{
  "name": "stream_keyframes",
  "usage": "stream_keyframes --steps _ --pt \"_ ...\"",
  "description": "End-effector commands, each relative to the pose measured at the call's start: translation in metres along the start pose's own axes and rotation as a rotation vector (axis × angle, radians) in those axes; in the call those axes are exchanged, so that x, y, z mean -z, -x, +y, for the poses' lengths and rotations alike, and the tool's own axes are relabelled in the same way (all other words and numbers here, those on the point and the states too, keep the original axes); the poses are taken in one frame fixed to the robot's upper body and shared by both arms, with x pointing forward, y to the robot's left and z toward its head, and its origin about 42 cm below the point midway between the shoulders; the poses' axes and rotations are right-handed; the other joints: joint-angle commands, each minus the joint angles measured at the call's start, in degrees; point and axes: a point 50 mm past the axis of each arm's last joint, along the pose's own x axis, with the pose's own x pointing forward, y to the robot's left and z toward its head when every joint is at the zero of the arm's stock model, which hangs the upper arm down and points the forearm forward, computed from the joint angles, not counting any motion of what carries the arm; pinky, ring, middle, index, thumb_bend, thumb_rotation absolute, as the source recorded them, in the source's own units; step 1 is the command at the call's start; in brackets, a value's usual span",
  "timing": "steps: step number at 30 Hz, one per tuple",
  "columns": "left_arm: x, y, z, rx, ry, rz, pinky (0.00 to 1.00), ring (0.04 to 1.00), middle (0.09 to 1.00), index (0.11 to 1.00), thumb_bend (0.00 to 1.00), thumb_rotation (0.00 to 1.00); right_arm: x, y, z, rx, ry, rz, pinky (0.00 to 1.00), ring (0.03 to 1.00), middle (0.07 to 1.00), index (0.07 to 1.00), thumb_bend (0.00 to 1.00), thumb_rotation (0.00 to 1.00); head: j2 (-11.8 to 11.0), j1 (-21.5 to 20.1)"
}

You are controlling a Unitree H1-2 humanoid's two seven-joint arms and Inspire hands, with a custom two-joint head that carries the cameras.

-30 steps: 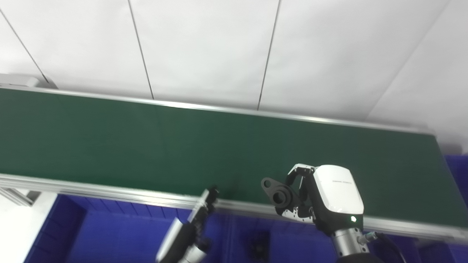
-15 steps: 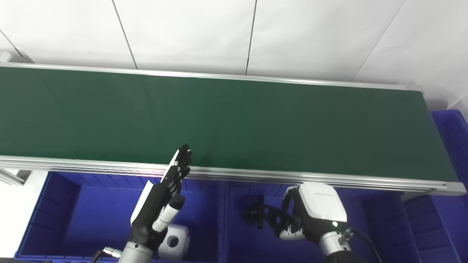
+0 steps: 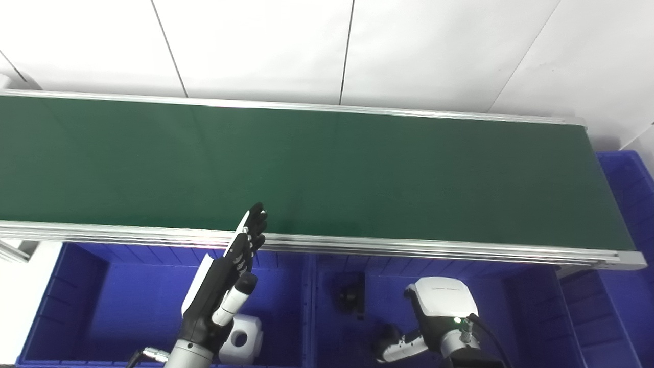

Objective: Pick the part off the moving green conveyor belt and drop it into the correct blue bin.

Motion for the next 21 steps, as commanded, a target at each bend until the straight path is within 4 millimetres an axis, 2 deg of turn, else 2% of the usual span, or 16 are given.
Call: stream_keyframes --steps 1,2,3,6,8,9,10,11,12,13,15,18,21 --pt "-0.006 -0.001 -0.001 0.002 0.002 -0.042 1.0 1.0 1.0 1.0 0.93 0.89 -0.004 0.005 -0.009 0.033 -0.032 -0.034 0.81 0.909 0.962 0.932 1.0 0.73 -0.27 0.12" --pt "-0.005 -0.001 -0.001 0.002 0.003 -0.041 1.0 1.0 1.0 1.0 0.92 0.89 -0.004 0.005 -0.009 0.035 -0.047 -0.039 0.73 0.888 0.947 0.923 1.0 0.72 -0.27 0.12" --pt "-0.004 -0.001 -0.001 0.004 0.002 -0.039 1.0 1.0 1.0 1.0 0.92 0.89 -0.005 0.007 -0.009 0.05 -0.073 -0.052 0.72 0.886 0.945 0.922 1.0 0.71 -0.8 0.34" --pt "-0.002 0.0 0.0 0.013 -0.017 -0.03 1.0 1.0 1.0 1.0 0.93 0.9 -0.009 0.021 -0.016 0.092 -0.199 -0.113 0.57 0.794 0.885 0.895 1.0 0.69 -1.59 1.07" --pt "0.0 0.001 0.0 0.013 -0.019 -0.024 1.0 1.0 1.0 1.0 0.93 0.9 -0.013 0.031 -0.019 0.13 -0.308 -0.181 0.49 0.711 0.833 0.86 1.0 0.72 -2.43 2.03" --pt "0.001 0.002 0.0 0.013 -0.021 -0.021 1.0 1.0 1.0 1.0 0.93 0.9 -0.014 0.034 -0.02 0.145 -0.355 -0.212 0.49 0.692 0.808 0.838 0.97 0.74 -2.55 2.12" --pt "0.003 0.003 0.001 0.012 -0.031 -0.019 1.0 1.0 1.0 1.0 0.93 0.9 -0.02 0.044 -0.022 0.164 -0.496 -0.281 0.5 0.676 0.781 0.811 0.92 0.75 -3.07 2.81" --pt "0.004 0.003 0.001 0.011 -0.038 -0.018 0.99 1.0 1.0 1.0 0.93 0.91 -0.024 0.05 -0.023 0.18 -0.599 -0.327 0.53 0.659 0.743 0.768 0.82 0.75 -3.07 2.81" --pt "0.006 0.004 0.001 0.011 -0.048 -0.018 0.99 1.0 1.0 1.0 0.92 0.91 -0.035 0.062 -0.023 0.185 -0.773 -0.386 0.53 0.657 0.74 0.763 0.81 0.75 -3.14 2.9" --pt "0.006 0.005 0.001 0.01 -0.055 -0.018 0.98 0.995 1.0 1.0 0.9 0.91 -0.043 0.07 -0.023 0.191 -0.893 -0.42 0.57 0.67 0.731 0.746 0.73 0.78 -3.02 2.86" --pt "0.007 0.005 0.002 0.009 -0.074 -0.019 0.97 0.992 1.0 1.0 0.89 0.92 -0.066 0.084 -0.015 0.192 -1.195 -0.512 0.61 0.693 0.742 0.741 0.68 0.8 -2.5 2.74" --pt "0.009 0.005 0.004 0.013 -0.088 -0.012 0.96 0.991 1.0 1.0 0.88 0.93 -0.081 0.087 -0.001 0.24 -1.409 -0.606 0.64 0.725 0.762 0.742 0.68 0.81 -2.32 2.64" --pt "0.013 0.004 0.004 0.023 -0.082 -0.004 0.98 0.999 1.0 1.0 0.87 0.93 -0.078 0.074 0.018 0.311 -1.456 -0.66 0.71 0.763 0.784 0.754 0.73 0.85 -2.49 3.15"
